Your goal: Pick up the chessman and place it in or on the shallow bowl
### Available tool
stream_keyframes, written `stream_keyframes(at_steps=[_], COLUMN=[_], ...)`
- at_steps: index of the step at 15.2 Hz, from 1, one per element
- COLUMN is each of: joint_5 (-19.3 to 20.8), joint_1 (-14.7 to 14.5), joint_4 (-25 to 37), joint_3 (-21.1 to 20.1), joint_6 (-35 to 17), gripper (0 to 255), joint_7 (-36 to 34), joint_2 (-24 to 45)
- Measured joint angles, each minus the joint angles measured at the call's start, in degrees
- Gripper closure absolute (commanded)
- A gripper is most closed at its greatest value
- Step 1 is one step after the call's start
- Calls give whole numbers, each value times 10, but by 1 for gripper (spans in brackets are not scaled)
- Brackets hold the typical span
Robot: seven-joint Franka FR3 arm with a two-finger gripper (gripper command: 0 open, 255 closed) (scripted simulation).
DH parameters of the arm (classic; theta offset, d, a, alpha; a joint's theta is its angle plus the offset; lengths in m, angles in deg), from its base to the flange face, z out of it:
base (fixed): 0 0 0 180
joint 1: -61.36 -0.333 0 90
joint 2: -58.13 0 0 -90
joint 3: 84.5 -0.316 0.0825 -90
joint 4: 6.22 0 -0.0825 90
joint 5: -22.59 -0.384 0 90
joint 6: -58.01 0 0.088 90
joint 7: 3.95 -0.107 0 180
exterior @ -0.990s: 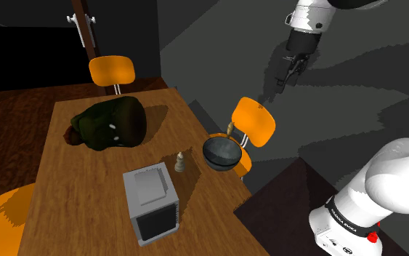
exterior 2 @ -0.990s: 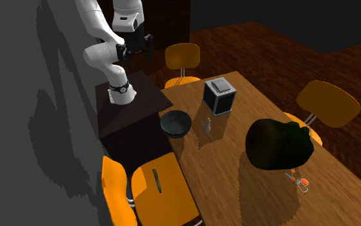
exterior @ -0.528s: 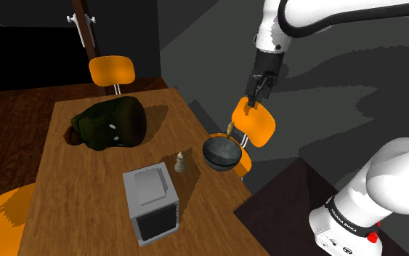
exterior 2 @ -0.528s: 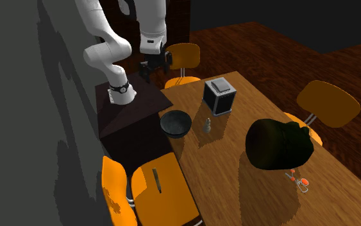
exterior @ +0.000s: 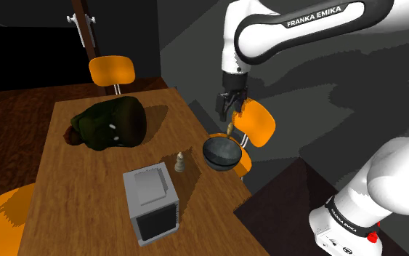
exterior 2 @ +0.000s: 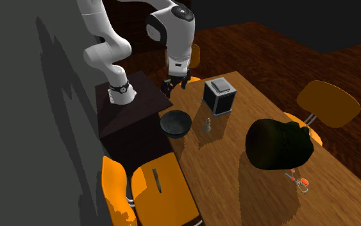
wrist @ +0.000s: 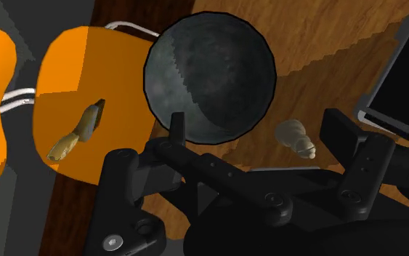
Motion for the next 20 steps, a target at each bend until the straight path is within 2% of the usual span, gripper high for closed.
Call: stream_keyframes(at_steps=[11, 20], joint_5=[61, 108], joint_1=[-41, -99], joint_4=[140, 331], joint_3=[-32, -24], joint_6=[-63, -48], gripper=[0, 0], joint_7=[-83, -123], joint_2=[248, 459])
